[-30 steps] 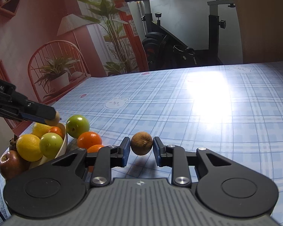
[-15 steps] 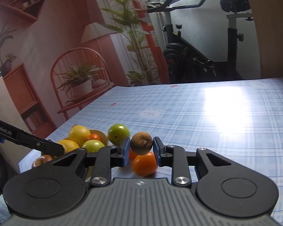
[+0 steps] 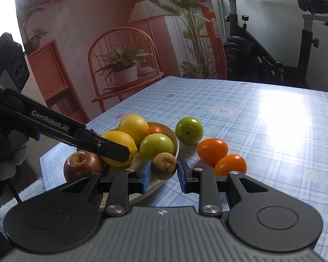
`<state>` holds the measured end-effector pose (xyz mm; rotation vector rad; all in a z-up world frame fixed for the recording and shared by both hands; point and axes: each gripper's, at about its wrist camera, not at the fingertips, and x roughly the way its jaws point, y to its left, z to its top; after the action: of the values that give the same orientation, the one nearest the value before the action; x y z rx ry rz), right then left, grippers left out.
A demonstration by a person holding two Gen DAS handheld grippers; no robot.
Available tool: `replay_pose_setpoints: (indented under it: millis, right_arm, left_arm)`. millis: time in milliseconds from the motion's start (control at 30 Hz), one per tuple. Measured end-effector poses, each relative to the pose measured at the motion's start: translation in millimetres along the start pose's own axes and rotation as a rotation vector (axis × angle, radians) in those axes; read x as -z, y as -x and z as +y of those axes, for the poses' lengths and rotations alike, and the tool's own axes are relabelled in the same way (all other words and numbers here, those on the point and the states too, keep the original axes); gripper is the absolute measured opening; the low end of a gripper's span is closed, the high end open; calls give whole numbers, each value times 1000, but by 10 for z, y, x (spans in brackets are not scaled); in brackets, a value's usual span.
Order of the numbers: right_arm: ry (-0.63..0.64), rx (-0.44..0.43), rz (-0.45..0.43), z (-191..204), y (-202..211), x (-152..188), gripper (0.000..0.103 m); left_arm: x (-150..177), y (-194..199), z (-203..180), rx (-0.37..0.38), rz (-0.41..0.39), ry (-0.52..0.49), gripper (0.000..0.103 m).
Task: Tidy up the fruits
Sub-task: 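Carry the kiwi with the left tool onto the plate and open, then move the left tool to the green apple and close on it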
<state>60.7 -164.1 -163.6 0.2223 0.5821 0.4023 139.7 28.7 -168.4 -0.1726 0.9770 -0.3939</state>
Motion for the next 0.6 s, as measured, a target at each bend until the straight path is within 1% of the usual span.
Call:
replay_pose_setpoints:
  millis: [100,333,600]
  right_arm:
    - [47,8,12,65,-77,12,29]
    - [135,24,39,176,-283,13,29]
    - [113,31,30,130,-280,31,30]
  left_arm:
    - [-15,-37,11,-14,-1,6,29]
    - [-15,-102,-4,-18,5,4,29]
    - [-20,-96,4,-15,-4,11,29]
